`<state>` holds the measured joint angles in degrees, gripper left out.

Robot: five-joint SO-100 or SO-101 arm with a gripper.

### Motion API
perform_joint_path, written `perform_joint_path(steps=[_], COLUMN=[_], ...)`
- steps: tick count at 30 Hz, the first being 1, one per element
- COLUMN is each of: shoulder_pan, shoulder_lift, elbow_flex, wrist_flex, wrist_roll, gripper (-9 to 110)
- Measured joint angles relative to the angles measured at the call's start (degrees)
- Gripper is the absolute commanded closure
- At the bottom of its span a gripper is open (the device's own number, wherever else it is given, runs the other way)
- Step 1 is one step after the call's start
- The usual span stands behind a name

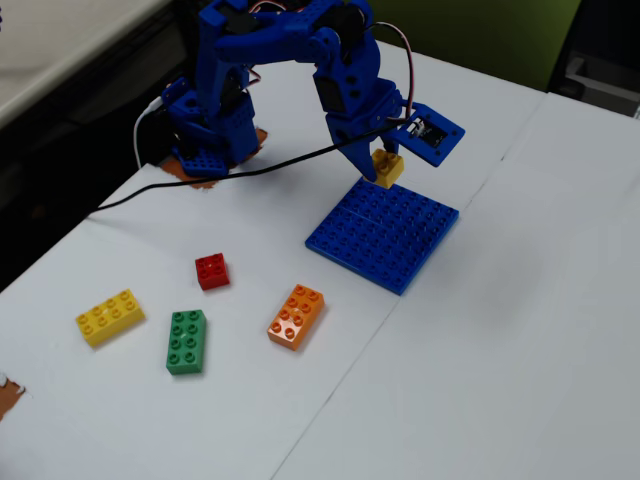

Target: Pick up the 2x2 yellow block and go up the 8x8 blue block.

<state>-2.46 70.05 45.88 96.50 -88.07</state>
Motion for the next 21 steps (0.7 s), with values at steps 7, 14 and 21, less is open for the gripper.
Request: perform_joint_path(steps=[7, 14, 21], shoulder_pan=[0.62, 0.97, 0.97], shoulder_lift=[0.0, -1.32, -3.25], elbow_flex=[-1.49, -3.43, -3.43], wrist_flex=[0.44, 0.53, 0.26], wrist_roll=[-1.23, -1.58, -1.58], gripper=[101, 101, 101])
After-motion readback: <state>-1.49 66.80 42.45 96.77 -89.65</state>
